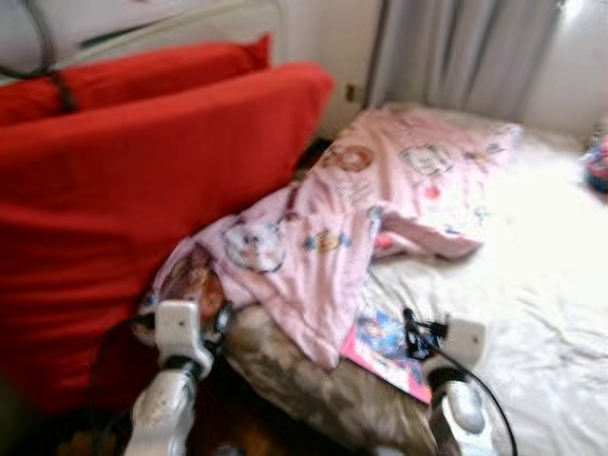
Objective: Clean up the room
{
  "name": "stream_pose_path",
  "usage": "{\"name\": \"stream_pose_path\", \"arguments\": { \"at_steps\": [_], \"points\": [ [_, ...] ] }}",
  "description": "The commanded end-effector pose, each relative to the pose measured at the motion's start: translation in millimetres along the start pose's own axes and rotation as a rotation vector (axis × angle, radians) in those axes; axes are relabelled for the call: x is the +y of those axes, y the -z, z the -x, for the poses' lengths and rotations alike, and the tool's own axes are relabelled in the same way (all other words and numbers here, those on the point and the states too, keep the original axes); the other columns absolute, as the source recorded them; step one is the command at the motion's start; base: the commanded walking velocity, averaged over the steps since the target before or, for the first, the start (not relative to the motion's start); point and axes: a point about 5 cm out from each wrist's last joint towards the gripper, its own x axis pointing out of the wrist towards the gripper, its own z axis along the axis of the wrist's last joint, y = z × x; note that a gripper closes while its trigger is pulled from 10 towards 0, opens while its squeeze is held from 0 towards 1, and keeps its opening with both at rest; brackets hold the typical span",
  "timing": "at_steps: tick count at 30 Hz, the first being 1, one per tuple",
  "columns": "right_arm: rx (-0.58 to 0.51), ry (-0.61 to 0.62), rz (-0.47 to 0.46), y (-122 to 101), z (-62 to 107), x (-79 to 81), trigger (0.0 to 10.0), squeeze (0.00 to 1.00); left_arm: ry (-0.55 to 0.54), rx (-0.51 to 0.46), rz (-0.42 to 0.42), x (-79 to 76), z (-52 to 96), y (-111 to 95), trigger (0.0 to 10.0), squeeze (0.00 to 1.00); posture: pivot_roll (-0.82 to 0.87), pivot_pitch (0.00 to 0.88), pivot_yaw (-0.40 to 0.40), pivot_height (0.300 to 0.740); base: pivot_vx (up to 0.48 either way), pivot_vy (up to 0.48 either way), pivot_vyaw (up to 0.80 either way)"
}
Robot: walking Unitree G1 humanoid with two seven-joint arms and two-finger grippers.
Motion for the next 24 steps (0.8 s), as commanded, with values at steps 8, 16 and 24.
{"name": "stream_pose_path", "arguments": {
  "at_steps": [8, 16, 24],
  "points": [
    [0.021, -0.014, -0.019, 5.1, -3.0, 9.9, 10.0, 0.00, -0.022, 0.010, -0.018, 9.3, 2.2, -0.3, 10.0, 0.00, -0.04, 0.025, -0.031, 0.639, 0.000, 0.000, -0.09],
    [0.135, 0.030, -0.058, 17.5, -10.8, 1.6, 10.0, 0.00, -0.001, 0.006, -0.024, 7.3, 2.7, -3.2, 10.0, 0.00, -0.03, 0.039, -0.014, 0.639, 0.000, 0.000, 0.00],
    [0.212, 0.088, -0.117, 23.1, -16.9, -3.3, 10.0, 1.00, 0.038, -0.002, -0.064, 12.3, -14.4, -13.2, 10.0, 0.00, -0.01, 0.092, 0.010, 0.639, 0.000, 0.000, 0.00]
  ]
}}
